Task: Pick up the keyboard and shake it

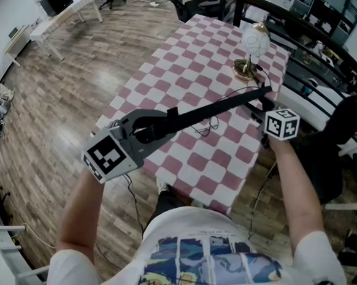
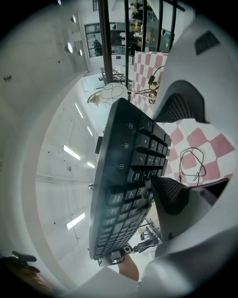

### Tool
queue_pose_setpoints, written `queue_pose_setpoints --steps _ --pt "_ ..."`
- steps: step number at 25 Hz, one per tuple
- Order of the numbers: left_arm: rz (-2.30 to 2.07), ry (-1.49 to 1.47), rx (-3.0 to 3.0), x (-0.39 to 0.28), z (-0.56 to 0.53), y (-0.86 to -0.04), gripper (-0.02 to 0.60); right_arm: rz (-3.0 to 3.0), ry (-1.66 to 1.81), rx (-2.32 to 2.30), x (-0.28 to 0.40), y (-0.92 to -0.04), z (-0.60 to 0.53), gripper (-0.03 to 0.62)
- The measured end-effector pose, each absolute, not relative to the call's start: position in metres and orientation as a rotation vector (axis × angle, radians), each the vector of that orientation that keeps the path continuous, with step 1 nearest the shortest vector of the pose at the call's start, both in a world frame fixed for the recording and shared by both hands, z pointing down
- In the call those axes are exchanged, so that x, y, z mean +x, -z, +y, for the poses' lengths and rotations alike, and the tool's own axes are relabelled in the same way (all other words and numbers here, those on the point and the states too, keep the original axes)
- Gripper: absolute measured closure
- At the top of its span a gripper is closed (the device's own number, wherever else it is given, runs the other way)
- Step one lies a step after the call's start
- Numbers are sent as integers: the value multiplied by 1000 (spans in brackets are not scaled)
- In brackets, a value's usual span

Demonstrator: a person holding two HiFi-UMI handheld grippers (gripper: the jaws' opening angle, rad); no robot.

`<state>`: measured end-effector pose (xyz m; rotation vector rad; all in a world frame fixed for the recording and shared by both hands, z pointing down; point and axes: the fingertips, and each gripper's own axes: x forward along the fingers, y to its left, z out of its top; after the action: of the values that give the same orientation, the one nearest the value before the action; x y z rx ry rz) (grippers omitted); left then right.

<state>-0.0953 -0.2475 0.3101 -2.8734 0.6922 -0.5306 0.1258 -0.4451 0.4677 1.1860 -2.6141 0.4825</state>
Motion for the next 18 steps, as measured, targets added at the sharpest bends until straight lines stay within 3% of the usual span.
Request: queue_pose_setpoints --steps 18 --pt "682 539 -2835 -94 -245 -310 492 -2631 -470 1179 119 -464 -446 227"
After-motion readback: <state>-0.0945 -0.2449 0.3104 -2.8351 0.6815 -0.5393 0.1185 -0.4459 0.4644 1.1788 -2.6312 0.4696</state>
